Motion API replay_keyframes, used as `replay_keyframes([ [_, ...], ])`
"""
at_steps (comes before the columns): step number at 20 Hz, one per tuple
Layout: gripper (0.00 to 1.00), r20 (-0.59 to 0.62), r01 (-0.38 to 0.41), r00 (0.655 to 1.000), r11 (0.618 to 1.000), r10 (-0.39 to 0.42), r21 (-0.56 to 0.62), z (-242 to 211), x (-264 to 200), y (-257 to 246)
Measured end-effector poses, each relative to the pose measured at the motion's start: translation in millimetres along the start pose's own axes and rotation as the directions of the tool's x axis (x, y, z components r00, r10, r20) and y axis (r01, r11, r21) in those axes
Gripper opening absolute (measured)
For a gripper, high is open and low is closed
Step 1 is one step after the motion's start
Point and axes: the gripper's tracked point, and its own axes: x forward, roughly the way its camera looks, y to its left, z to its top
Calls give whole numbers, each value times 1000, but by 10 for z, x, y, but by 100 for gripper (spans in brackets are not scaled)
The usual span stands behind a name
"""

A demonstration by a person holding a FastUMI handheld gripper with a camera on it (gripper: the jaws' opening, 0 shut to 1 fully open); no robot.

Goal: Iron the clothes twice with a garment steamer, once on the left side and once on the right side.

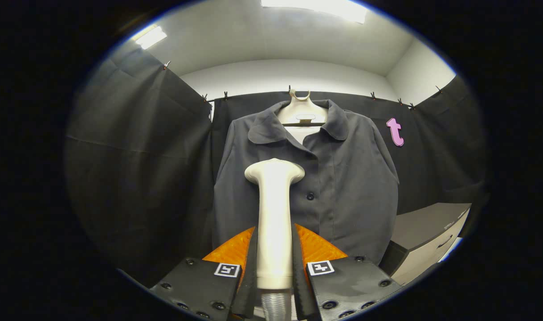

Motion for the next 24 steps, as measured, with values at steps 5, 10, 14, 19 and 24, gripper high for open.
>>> replay_keyframes([
  [5, 41, -33, 3, 999, 1000, -3, 1, -212, -98, -40],
  [10, 41, -85, 4, 996, 1000, -4, -3, -489, -244, -103],
  [14, 41, -131, 0, 991, 1000, 0, 1, -698, -345, -139],
  [19, 41, -189, -10, 982, 1000, 7, -16, -1012, -508, -157],
  [24, 41, -237, -14, 971, 1000, 9, -16, -1245, -613, -155],
])
